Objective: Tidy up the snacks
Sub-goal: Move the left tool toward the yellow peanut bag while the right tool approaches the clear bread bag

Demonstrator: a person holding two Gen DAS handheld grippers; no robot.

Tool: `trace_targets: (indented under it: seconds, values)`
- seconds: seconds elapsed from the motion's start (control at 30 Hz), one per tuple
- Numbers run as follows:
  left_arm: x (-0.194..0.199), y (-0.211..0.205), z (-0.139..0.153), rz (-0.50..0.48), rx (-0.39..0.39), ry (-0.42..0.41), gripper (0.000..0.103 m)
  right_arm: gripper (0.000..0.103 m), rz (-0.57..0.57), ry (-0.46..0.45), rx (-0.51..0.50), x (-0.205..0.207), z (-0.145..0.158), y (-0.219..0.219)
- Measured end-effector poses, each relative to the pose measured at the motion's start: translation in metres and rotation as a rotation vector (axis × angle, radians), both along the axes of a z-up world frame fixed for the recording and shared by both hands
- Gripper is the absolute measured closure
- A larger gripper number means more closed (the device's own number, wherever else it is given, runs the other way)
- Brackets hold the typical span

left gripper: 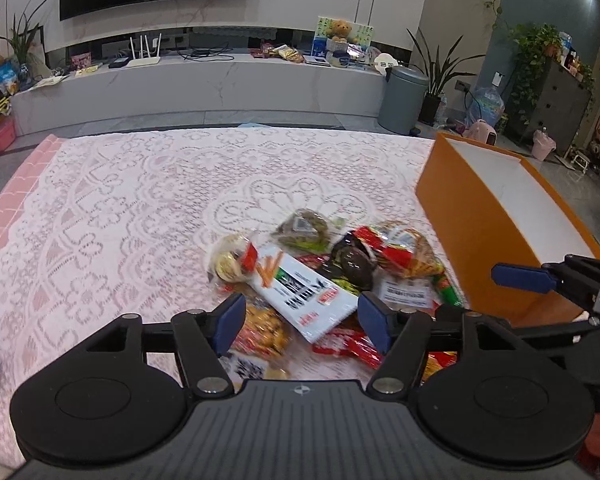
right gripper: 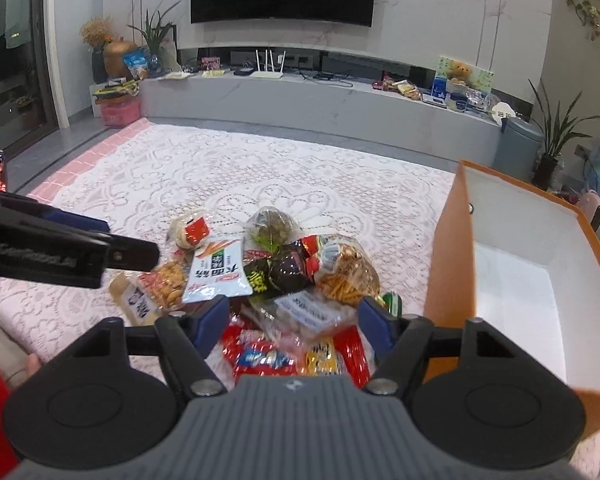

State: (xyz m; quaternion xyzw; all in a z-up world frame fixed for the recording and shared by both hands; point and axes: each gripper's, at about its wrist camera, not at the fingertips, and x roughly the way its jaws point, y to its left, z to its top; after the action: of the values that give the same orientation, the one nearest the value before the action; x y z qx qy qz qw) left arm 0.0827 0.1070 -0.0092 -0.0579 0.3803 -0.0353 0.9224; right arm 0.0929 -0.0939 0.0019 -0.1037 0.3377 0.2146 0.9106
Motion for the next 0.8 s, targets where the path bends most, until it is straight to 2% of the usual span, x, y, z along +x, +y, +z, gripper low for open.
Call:
trace_targets:
  seconds: [0.07,0.23,0.4,0.57,0.73,0.8]
  values:
    - [0.007,0.008,-0.003,0.002,-0.011,0.007,0.025,0.041,-0.002,0.011,-0.011,0.012,-0.004,0.004]
    - [0.024,0.023,-0.012,-0.001,-0.048,0.025,0.022,0.044,0.000,0.061,-0.015,0.042,-0.016,0.012]
    - [0.033,0.037,-0.023,-0.018,-0.091,0.025,0.020,0.044,0.003,0.079,0.004,0.065,-0.025,0.019]
    - [0.034,0.045,-0.043,-0.022,-0.128,0.056,0.020,0.044,0.004,0.108,0.039,0.070,-0.038,0.018]
    - [0.029,0.042,-0.052,-0.021,-0.053,0.071,0.020,0.044,0.000,0.128,0.048,0.067,-0.047,0.018]
    - [0.029,0.040,-0.054,-0.065,-0.059,0.078,0.020,0.044,-0.005,0.120,0.036,0.066,-0.049,0.018]
